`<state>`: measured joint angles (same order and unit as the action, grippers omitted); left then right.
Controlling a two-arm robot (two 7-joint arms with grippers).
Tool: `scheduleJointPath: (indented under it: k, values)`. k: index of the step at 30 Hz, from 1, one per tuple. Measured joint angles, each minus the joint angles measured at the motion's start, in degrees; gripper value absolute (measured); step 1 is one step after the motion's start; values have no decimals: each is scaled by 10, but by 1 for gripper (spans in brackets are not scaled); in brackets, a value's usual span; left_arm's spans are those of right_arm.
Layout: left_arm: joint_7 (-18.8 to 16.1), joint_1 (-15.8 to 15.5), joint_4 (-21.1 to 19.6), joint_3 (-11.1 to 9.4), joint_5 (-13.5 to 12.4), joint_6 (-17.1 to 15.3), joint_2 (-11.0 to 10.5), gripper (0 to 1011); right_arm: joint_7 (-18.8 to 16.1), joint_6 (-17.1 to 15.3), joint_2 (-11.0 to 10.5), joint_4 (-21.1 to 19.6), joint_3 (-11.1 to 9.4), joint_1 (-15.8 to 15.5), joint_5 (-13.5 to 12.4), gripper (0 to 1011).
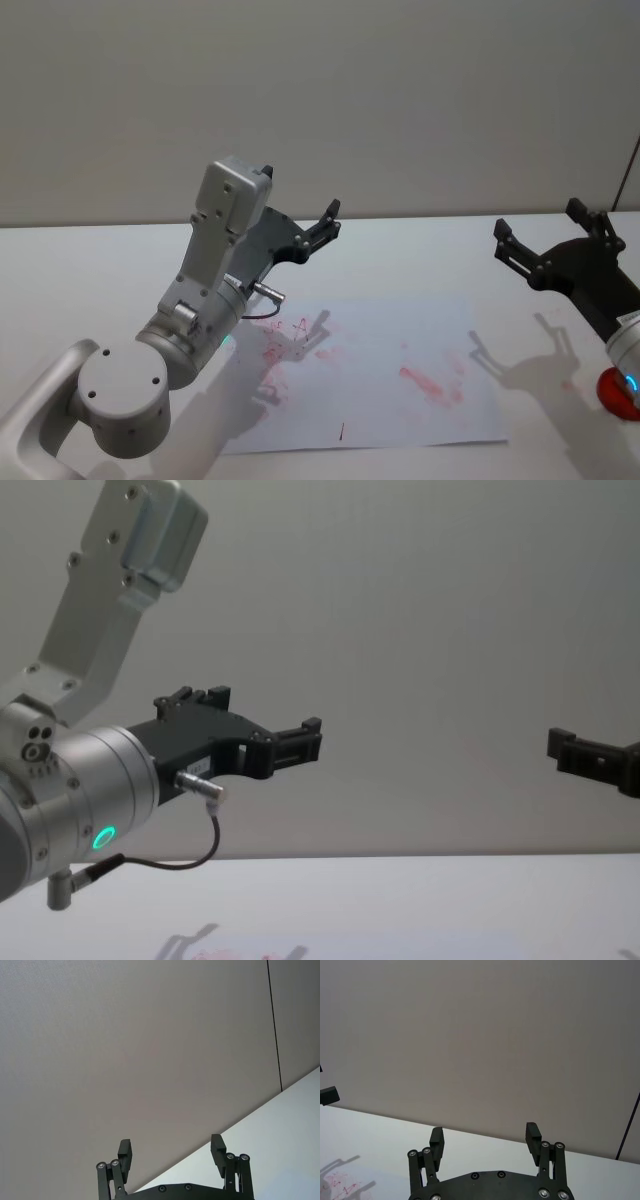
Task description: Use the one hand to pick up the stamp and affix it onto the A4 paper.
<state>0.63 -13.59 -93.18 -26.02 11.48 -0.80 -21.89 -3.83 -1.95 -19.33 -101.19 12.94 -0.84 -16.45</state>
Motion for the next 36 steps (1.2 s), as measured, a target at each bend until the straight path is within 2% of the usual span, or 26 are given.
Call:
scheduleJointPath:
  k: [36]
  values:
    - [0,0,0,0,0,0,0,1001,0,0,0,0,0,0,0,1001]
